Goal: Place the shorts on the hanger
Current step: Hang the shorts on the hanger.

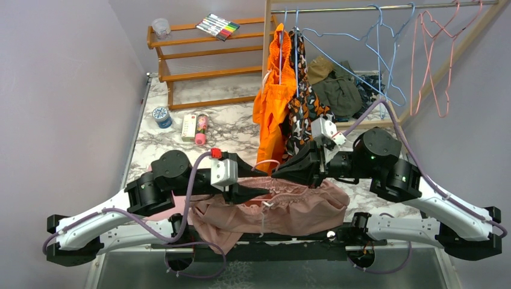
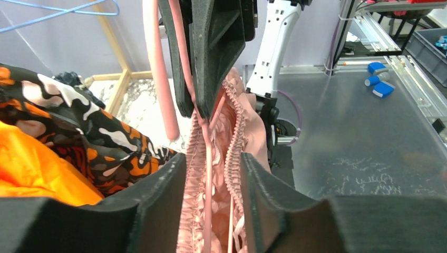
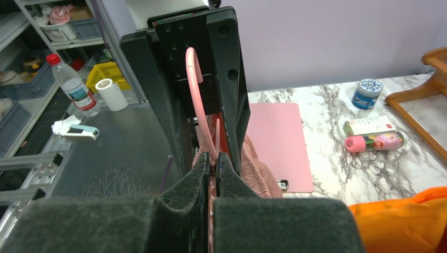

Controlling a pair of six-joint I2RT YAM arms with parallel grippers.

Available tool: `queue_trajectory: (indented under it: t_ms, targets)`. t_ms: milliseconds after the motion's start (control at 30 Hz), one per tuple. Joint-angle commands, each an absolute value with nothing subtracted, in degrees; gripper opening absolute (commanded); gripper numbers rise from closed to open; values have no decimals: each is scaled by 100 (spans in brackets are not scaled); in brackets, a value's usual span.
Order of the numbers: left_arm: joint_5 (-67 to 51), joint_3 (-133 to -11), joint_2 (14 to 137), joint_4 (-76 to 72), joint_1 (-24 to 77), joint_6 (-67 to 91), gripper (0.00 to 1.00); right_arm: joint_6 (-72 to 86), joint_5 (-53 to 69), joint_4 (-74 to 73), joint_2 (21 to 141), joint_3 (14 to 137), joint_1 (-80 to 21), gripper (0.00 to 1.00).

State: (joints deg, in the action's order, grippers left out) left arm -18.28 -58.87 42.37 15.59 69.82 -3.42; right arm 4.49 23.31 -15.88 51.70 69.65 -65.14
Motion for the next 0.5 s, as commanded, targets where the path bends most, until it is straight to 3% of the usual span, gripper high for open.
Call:
queue_trajectory:
  t_ms: [0, 467]
  targets:
    - [-1444, -5772, 3936, 1632, 6966, -346, 47, 475, 2015, -1208, 4987, 6948, -6529, 1]
    - [-971, -5633, 3949, 1904, 6964, -627, 44, 521, 2206, -1281, 5013, 6998, -6530, 1]
